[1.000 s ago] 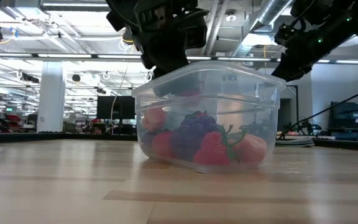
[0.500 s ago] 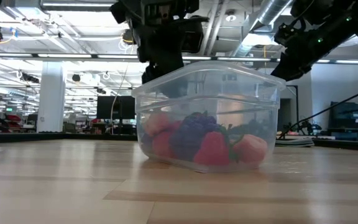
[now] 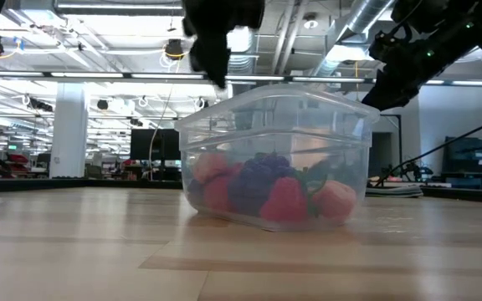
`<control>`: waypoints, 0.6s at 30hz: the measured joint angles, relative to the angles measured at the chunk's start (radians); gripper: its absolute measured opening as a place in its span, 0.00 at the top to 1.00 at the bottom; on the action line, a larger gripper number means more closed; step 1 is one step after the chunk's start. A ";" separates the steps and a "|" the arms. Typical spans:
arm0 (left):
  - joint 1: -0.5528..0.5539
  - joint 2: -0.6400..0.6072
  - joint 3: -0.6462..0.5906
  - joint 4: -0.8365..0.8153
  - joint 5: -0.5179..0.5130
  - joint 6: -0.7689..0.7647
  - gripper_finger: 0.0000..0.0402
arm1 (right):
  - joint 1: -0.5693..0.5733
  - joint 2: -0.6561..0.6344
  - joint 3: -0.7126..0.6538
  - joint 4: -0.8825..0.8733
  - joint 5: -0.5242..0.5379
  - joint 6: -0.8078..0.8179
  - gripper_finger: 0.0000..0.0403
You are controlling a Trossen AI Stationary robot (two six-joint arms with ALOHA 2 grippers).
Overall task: Pick and placing Produce into tupperware
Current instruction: Return to Home Position
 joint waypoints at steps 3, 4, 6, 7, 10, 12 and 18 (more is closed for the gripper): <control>-0.001 0.000 0.099 -0.011 -0.007 0.056 0.54 | 0.000 0.000 0.000 0.000 -0.001 0.056 0.70; -0.002 0.000 0.133 -0.015 -0.007 0.078 0.54 | 0.000 0.000 0.000 0.000 -0.001 0.062 0.70; -0.003 0.000 0.202 -0.020 -0.032 0.138 0.54 | 0.001 0.000 0.000 0.000 -0.002 0.069 0.70; -0.001 0.000 0.239 -0.034 -0.061 0.184 0.54 | 0.003 0.000 0.000 0.000 -0.003 0.070 0.70; 0.019 -0.004 0.347 -0.185 -0.212 0.296 0.54 | 0.004 0.000 0.000 0.000 -0.003 0.078 0.70; 0.033 -0.004 0.400 -0.280 -0.359 0.196 0.54 | 0.004 0.000 0.000 0.000 -0.003 0.083 0.70; 0.069 -0.088 0.404 -0.248 -0.452 0.168 0.54 | 0.007 -0.010 0.000 0.123 -0.025 0.143 0.70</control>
